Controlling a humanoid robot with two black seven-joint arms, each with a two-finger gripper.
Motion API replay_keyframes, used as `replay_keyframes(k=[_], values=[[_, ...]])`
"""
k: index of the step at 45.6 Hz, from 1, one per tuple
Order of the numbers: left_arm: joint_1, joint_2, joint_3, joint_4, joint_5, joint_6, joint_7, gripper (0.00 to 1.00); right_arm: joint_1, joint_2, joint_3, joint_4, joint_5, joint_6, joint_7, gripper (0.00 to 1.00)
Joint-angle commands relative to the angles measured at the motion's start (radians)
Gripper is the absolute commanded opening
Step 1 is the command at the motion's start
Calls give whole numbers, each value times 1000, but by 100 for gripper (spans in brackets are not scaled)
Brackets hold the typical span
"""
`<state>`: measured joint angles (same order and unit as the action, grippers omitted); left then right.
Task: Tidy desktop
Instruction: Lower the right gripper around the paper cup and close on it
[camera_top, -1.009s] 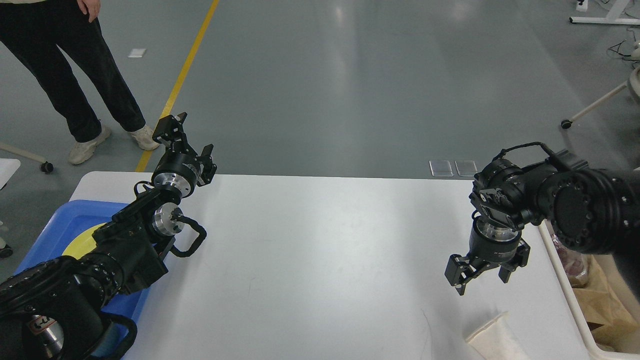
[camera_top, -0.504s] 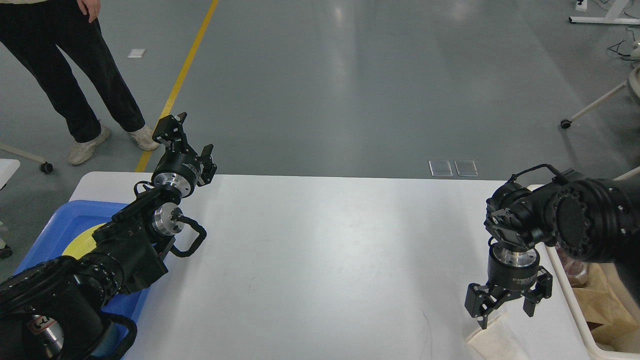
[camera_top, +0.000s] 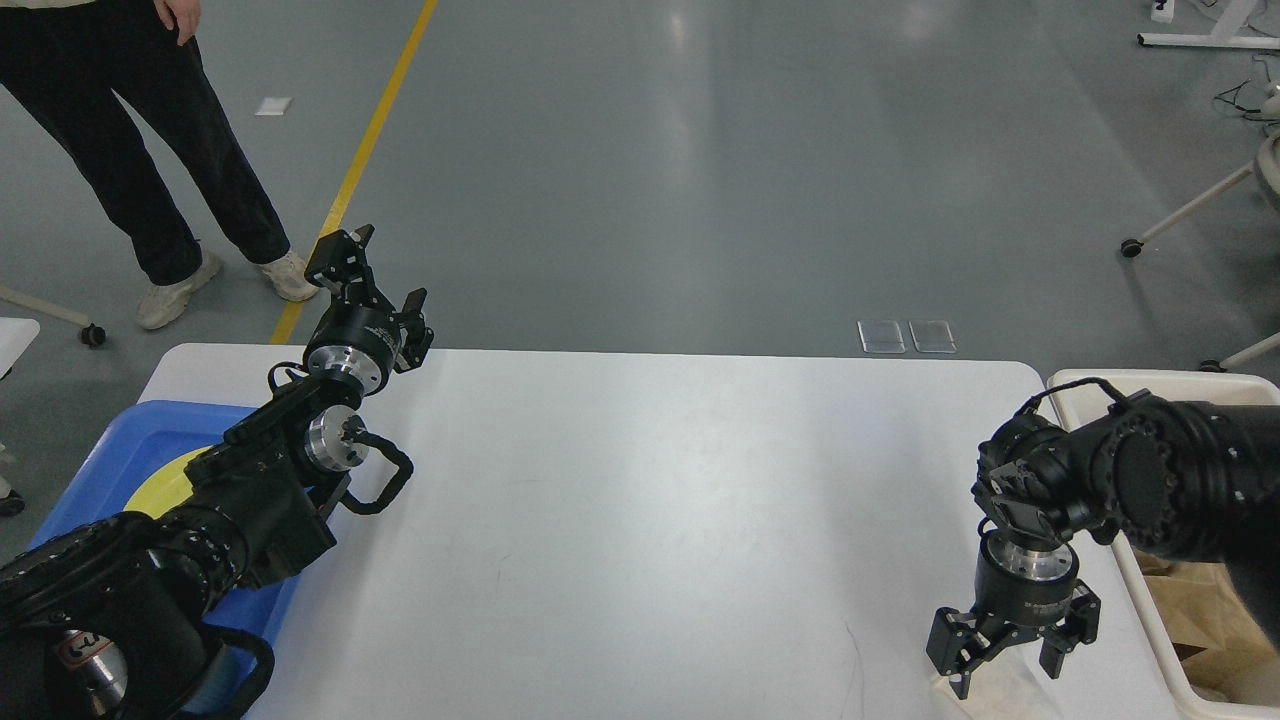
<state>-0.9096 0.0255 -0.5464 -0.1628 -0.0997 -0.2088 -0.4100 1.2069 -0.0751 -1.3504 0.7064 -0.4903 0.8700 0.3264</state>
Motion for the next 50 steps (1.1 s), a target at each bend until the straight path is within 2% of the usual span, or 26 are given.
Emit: replay_keyframes(k=[1,12,18,22,25,28,31,34,36,40,42,43,50], values=[[0,1,0,0,0,0,0,96,-47,-17,25,-48,10,-19,0,98],[0,-1,0,0,0,0,0,96,-56,-52,65,-56,87,-23,3,98],[0,1,0,-1,0,0,-1,96,-55,-54,54,-58,150,-62,5,97],[0,1,0,0,0,0,0,96,-56,-54,54,-55,153,-88,5,93],[0,1,0,0,0,0,-1,96,-61,-55,53,-55,150,-115,5,81],[0,-1,0,0,0,-1,-1,96,-66,-55,53,-53,145,-146,3,76],[0,1,0,-1,0,0,-1,96,-66,-63,47,-51,136,-161,3,55],[0,-1,0,0,0,-1,-1,96,-66,-68,40,-44,134,-164,2,48],[0,1,0,0,0,0,0,96,-66,-68,37,-44,134,-166,-1,35],[0,1,0,0,0,0,-1,96,-61,-68,37,-38,136,-163,-1,25],[0,1,0,-1,0,0,-1,96,-60,-69,37,-33,136,-166,-1,6],[0,1,0,0,0,0,-1,96,-60,-69,36,-35,136,-166,-1,0],[0,1,0,0,0,0,-1,96,-58,-69,39,-36,137,-167,-1,0]])
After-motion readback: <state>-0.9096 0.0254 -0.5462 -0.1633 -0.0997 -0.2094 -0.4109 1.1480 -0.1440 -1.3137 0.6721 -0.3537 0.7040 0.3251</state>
